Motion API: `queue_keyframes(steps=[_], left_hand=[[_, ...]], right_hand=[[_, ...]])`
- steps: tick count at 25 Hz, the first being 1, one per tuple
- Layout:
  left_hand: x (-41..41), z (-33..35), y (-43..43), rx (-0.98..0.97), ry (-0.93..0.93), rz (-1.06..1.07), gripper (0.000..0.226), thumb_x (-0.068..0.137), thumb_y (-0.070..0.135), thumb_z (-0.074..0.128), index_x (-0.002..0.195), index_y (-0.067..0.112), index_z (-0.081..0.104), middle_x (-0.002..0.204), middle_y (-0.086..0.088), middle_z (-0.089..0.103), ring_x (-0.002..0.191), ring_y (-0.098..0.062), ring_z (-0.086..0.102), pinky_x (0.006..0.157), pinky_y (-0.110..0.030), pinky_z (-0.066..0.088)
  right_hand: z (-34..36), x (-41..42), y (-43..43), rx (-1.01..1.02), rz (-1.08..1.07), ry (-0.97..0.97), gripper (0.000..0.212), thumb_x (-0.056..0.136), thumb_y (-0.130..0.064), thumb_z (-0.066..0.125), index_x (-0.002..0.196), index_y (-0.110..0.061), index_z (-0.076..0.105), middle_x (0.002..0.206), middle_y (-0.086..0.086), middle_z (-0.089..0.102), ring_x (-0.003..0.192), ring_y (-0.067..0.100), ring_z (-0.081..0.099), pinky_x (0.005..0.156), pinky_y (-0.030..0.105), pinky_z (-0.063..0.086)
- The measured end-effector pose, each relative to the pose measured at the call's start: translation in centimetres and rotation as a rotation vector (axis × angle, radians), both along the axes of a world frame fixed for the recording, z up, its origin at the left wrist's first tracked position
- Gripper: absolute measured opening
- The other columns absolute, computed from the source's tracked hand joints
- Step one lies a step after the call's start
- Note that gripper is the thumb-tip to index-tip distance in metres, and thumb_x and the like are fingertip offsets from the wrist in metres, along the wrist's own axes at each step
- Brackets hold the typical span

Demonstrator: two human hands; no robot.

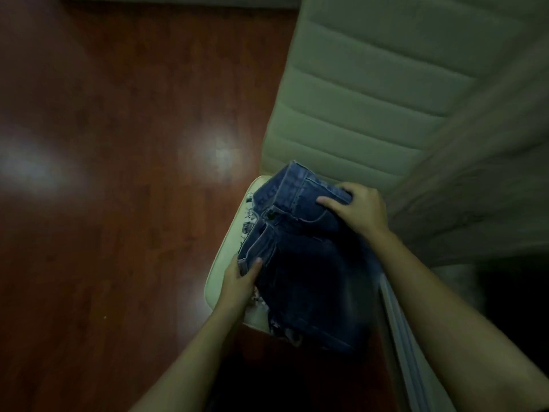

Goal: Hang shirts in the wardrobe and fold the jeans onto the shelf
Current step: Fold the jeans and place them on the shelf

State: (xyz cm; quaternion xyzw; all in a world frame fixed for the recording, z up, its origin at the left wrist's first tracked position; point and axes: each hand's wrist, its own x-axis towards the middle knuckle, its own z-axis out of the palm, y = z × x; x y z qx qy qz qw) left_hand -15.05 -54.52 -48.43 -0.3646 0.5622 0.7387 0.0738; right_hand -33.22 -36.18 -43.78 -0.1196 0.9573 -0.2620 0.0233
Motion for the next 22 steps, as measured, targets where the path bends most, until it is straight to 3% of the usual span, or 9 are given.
queue_keyframes(steps=[2, 4, 7, 9, 11, 13, 17, 20, 22], left_hand=[[-0.7, 3.3, 2.2, 0.013, 0.060, -0.057, 0.032, 0.090, 0.022, 0.061, 0.121, 0.019, 0.052, 0.111, 0.001, 0.066, 0.097, -0.017, 0.065, 0.072, -0.031, 0.057], [-1.2, 7.7, 5.2, 0.057, 0.087, -0.119, 0.037, 0.086, 0.017, 0.066, 0.121, 0.010, 0.056, 0.111, -0.009, 0.069, 0.097, -0.025, 0.067, 0.080, -0.042, 0.058], [-2.1, 16.0, 10.7, 0.088, 0.164, -0.241, 0.026, 0.086, 0.011, 0.066, 0.111, 0.008, 0.060, 0.099, -0.012, 0.072, 0.083, -0.030, 0.069, 0.070, -0.045, 0.059], [-3.6, 21.6, 13.4, 0.071, 0.260, -0.304, 0.025, 0.085, 0.014, 0.067, 0.108, 0.009, 0.062, 0.092, -0.011, 0.072, 0.071, -0.030, 0.067, 0.060, -0.041, 0.055], [-5.6, 28.9, 16.3, 0.071, 0.392, -0.394, 0.022, 0.082, 0.008, 0.069, 0.103, 0.009, 0.063, 0.089, -0.009, 0.071, 0.066, -0.019, 0.068, 0.054, -0.027, 0.050], [-7.2, 36.9, 18.7, 0.118, 0.507, -0.498, 0.021, 0.080, -0.006, 0.066, 0.095, 0.007, 0.061, 0.078, -0.008, 0.068, 0.053, -0.010, 0.064, 0.045, -0.018, 0.048], [-8.3, 53.0, 21.1, 0.085, 0.822, -0.610, 0.012, 0.081, -0.007, 0.062, 0.088, 0.002, 0.064, 0.067, -0.007, 0.071, 0.058, -0.019, 0.067, 0.051, -0.025, 0.055], [-8.4, 63.3, 20.5, -0.036, 1.139, -0.477, 0.011, 0.086, 0.011, 0.063, 0.093, 0.003, 0.067, 0.077, -0.012, 0.073, 0.068, -0.025, 0.069, 0.065, -0.036, 0.058], [-8.8, 68.0, 20.4, -0.341, 1.350, -0.316, 0.022, 0.086, 0.030, 0.062, 0.093, 0.009, 0.067, 0.083, -0.012, 0.071, 0.077, -0.027, 0.069, 0.069, -0.040, 0.056]], right_hand=[[3.8, 1.5, 3.6, -0.041, -0.116, -0.019, 0.037, 0.073, -0.055, 0.070, 0.075, -0.018, 0.071, 0.065, 0.000, 0.063, 0.067, 0.018, 0.060, 0.056, 0.031, 0.042], [8.9, 2.9, 7.8, -0.122, -0.261, 0.008, 0.029, 0.078, -0.048, 0.069, 0.068, -0.021, 0.068, 0.065, 0.004, 0.068, 0.065, 0.020, 0.063, 0.056, 0.035, 0.047], [18.3, 5.1, 14.1, -0.239, -0.390, 0.095, 0.026, 0.083, -0.036, 0.067, 0.062, -0.023, 0.061, 0.059, -0.003, 0.064, 0.055, 0.003, 0.056, 0.053, 0.028, 0.044], [24.2, 6.4, 16.9, -0.277, -0.433, 0.193, 0.027, 0.085, -0.032, 0.066, 0.067, -0.013, 0.066, 0.060, -0.003, 0.065, 0.055, 0.003, 0.056, 0.052, 0.026, 0.041], [31.0, 7.6, 20.2, -0.318, -0.490, 0.342, 0.030, 0.085, -0.032, 0.066, 0.069, -0.006, 0.068, 0.060, 0.002, 0.066, 0.053, 0.005, 0.056, 0.050, 0.024, 0.040], [37.8, 8.6, 22.9, -0.377, -0.528, 0.465, 0.031, 0.086, -0.029, 0.066, 0.060, -0.011, 0.063, 0.053, -0.001, 0.058, 0.048, 0.002, 0.050, 0.045, 0.017, 0.034], [51.5, 11.8, 26.8, -0.483, -0.573, 0.745, 0.036, 0.088, -0.030, 0.062, 0.054, -0.025, 0.050, 0.052, -0.010, 0.052, 0.045, -0.003, 0.047, 0.045, 0.014, 0.033], [60.6, 15.2, 29.5, -0.498, -0.584, 0.976, 0.023, 0.090, -0.036, 0.058, 0.072, -0.020, 0.056, 0.070, -0.002, 0.061, 0.064, 0.003, 0.056, 0.061, 0.029, 0.045], [65.6, 17.7, 30.7, -0.461, -0.539, 1.037, 0.023, 0.088, -0.036, 0.060, 0.101, -0.018, 0.060, 0.097, -0.001, 0.064, 0.087, 0.012, 0.060, 0.077, 0.029, 0.048]])
